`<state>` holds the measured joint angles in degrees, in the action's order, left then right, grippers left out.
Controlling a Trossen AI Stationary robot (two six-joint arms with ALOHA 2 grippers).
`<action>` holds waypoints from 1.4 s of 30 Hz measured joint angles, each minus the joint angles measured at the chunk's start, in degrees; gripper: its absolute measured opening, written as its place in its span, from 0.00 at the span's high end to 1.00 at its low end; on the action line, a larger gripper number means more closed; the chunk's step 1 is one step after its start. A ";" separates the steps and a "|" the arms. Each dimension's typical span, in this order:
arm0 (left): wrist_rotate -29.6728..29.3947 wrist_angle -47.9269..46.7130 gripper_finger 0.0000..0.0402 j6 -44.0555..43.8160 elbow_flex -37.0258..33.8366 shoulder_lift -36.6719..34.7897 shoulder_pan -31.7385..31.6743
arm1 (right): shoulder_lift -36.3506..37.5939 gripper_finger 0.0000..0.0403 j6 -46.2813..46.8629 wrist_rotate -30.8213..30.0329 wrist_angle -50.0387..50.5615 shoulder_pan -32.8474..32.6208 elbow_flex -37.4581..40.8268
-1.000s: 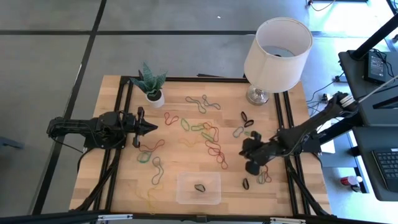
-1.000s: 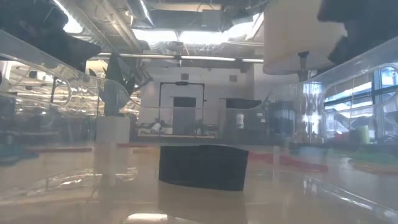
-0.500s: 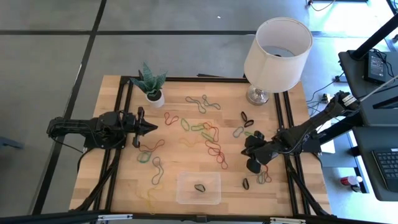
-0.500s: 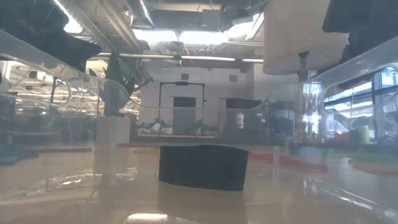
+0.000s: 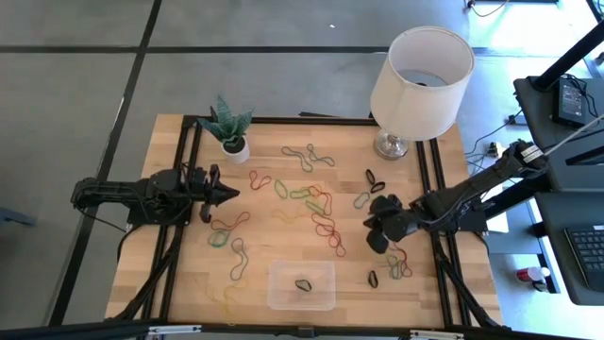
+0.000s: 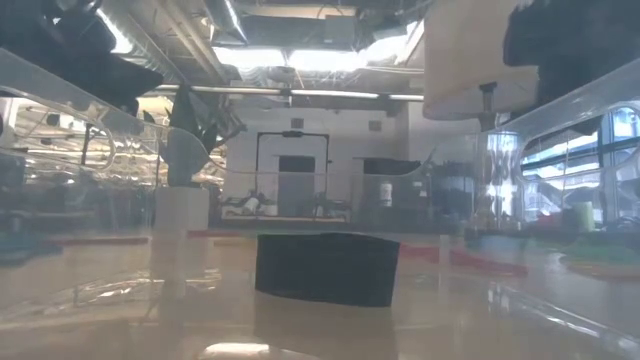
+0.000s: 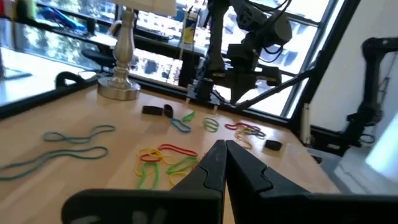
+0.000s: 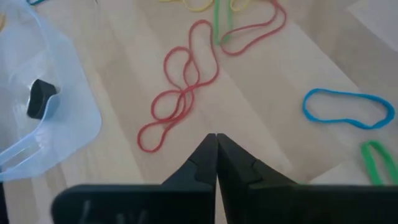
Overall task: Pick and place rubber bands into bin
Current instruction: Put the red rubber band into the transparent bin
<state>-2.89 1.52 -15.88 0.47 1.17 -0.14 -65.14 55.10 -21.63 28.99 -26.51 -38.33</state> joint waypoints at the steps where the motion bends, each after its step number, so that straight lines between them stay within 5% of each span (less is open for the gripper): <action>1: -0.42 0.02 0.99 0.51 0.02 0.00 0.00 | 0.00 0.98 -0.30 0.00 0.01 0.26 0.00; 11: -0.62 -1.41 0.99 4.32 4.29 5.91 2.35 | 0.00 0.99 -7.02 -0.03 0.28 1.98 0.00; 17: -7.40 -11.30 1.00 7.64 15.77 22.50 7.11 | 0.92 0.99 -15.73 0.07 -3.65 1.98 3.24; 25: -12.38 -26.01 0.99 6.25 33.37 44.99 11.35 | 12.03 1.00 -25.88 0.44 -24.71 2.79 16.90; 29: -12.49 -32.06 0.99 3.51 40.48 53.27 11.13 | 19.95 1.00 -32.55 5.96 -30.34 5.51 21.10; 35: -8.17 -46.95 0.97 -5.03 49.79 64.33 9.00 | 28.49 1.00 -37.65 14.94 -22.33 11.27 21.27; 42: -4.55 -53.95 0.80 -17.05 51.45 74.56 7.24 | 31.63 1.00 -41.55 20.63 -19.61 15.86 20.92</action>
<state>-7.44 -52.43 -32.93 51.92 75.73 7.10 -33.52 13.55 -0.99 9.39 -10.66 -17.40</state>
